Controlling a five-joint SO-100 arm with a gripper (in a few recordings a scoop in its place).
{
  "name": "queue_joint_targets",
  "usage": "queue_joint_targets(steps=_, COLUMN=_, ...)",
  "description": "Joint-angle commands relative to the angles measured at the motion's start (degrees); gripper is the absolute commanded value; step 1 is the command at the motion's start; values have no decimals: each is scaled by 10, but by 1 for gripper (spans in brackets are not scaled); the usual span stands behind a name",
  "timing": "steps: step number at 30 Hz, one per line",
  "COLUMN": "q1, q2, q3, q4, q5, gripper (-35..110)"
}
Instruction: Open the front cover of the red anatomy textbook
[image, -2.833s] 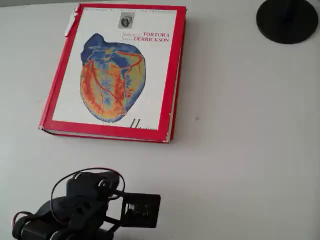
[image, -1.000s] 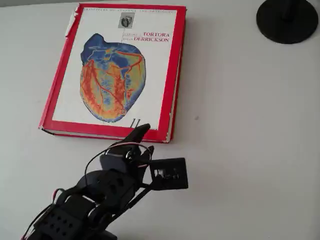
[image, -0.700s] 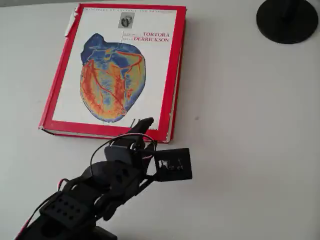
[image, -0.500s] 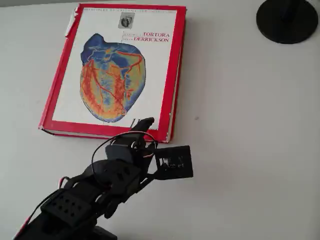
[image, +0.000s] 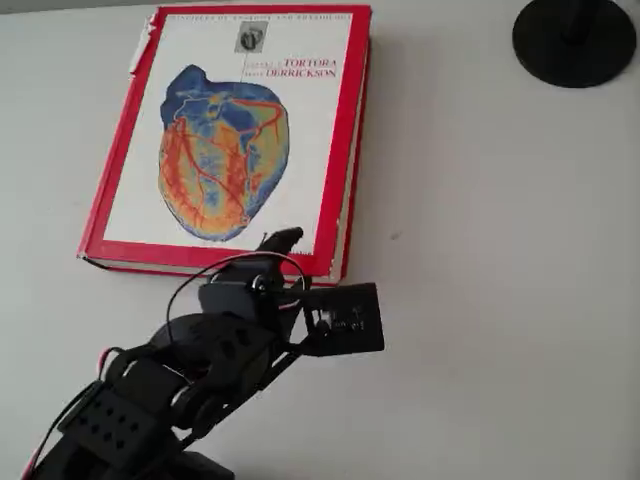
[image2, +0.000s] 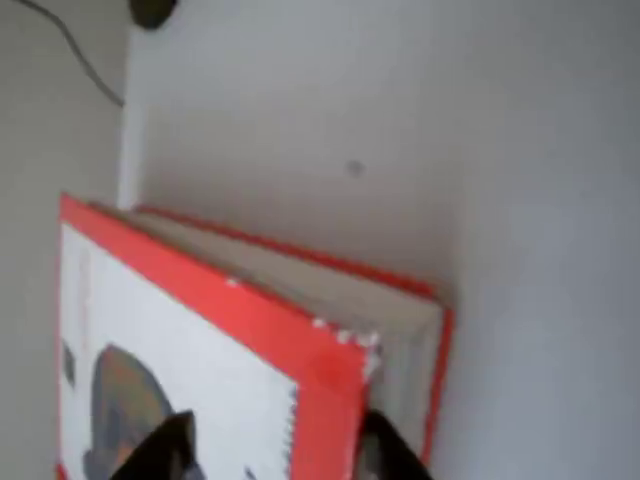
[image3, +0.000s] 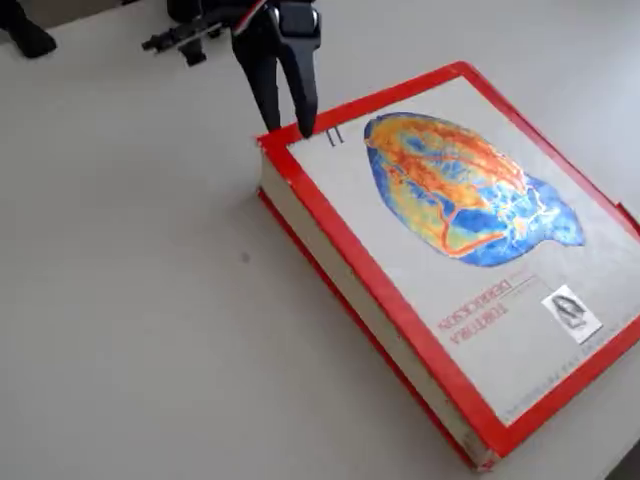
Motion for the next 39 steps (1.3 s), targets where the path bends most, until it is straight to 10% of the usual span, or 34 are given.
queue_joint_targets(steps=1, q1=-15, q2=40, q3=-117, q4=31, q5=-3, gripper=22)
queue_joint_targets(steps=39, q1=-432, q2=-155, q3=-822, q4=458, q5=19, gripper=23)
